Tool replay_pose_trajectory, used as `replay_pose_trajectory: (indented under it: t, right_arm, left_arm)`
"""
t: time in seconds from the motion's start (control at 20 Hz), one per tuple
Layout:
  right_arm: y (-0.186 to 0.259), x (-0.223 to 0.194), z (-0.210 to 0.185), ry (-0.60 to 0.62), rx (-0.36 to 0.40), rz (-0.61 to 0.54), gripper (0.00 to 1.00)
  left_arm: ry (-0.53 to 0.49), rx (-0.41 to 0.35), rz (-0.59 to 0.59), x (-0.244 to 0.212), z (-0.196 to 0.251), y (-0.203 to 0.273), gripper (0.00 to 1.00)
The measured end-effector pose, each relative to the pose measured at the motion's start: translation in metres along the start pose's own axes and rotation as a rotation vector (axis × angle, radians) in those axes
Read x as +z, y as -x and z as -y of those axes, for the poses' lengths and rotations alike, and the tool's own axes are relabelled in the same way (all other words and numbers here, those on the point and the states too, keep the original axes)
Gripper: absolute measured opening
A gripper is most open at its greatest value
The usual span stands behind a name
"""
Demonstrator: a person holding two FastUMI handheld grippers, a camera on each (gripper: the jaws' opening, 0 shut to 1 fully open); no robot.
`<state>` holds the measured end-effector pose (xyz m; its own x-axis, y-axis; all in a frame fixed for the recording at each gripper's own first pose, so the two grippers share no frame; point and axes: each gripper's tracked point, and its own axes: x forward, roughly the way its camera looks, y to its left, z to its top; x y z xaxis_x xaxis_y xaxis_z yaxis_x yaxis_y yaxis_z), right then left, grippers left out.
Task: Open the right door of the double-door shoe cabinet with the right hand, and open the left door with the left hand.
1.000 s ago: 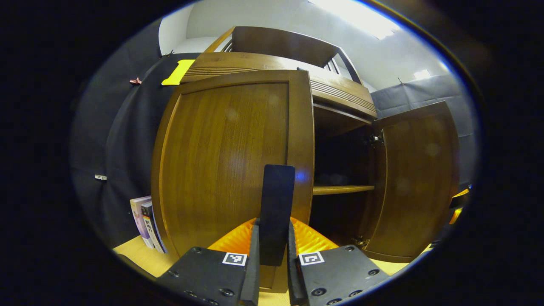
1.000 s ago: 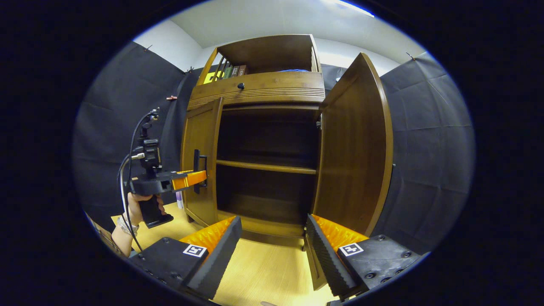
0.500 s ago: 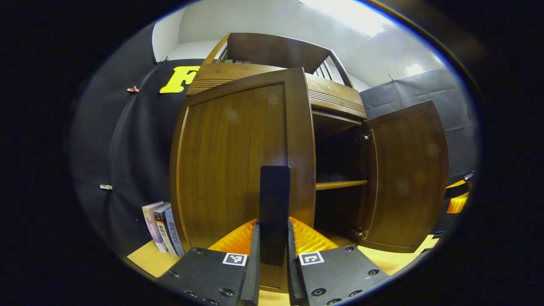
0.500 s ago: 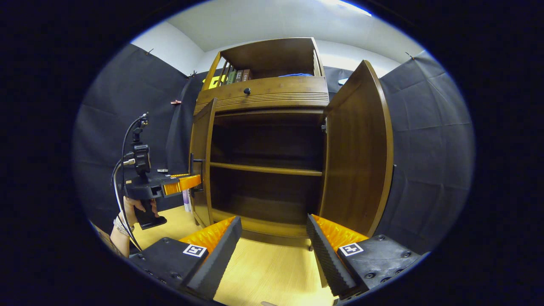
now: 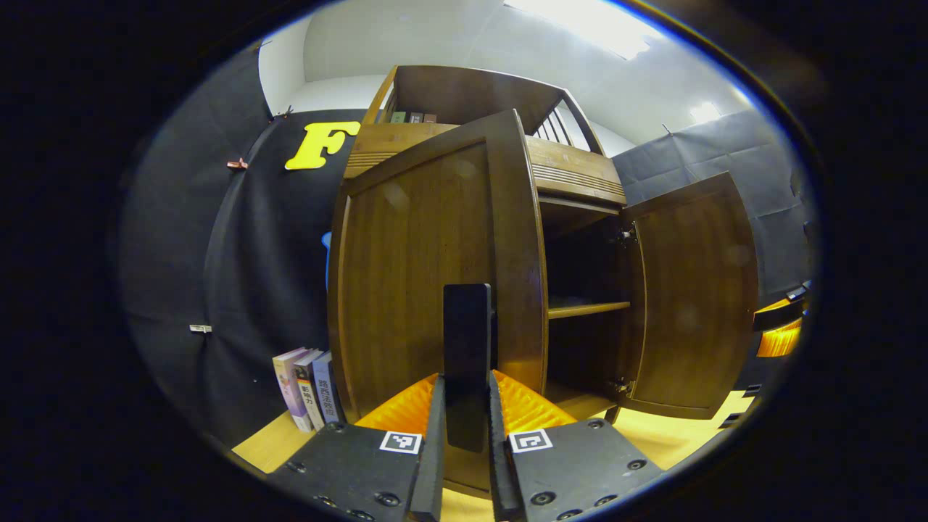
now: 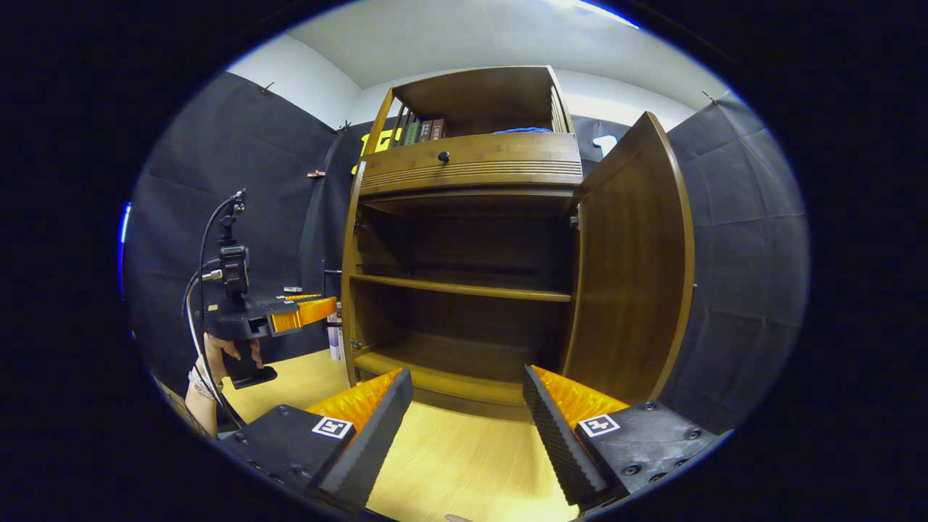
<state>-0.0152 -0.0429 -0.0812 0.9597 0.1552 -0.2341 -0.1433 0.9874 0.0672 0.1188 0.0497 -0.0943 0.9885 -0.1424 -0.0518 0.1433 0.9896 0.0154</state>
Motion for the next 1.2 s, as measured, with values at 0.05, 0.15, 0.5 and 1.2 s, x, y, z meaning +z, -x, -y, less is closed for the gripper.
replay_pose_trajectory:
  t: [0.05,0.15,0.5,1.2]
  right_arm:
    - [0.0,0.0,-0.003,0.003,0.006,0.0,0.97]
    - [-0.001,-0.001,-0.008,0.014,0.016,-0.001,0.97]
    - [-0.005,-0.003,-0.023,0.019,0.056,-0.002,0.99]
    - [-0.007,-0.014,-0.036,0.029,0.095,-0.023,0.97]
  left_arm:
    - [-0.006,0.01,0.0,0.001,-0.004,0.005,0.3]
    - [-0.01,0.028,0.004,0.002,-0.012,0.013,0.28]
    - [-0.031,0.082,0.004,0.004,-0.033,0.034,0.26]
    - [-0.058,0.23,-0.004,0.004,-0.082,0.069,0.26]
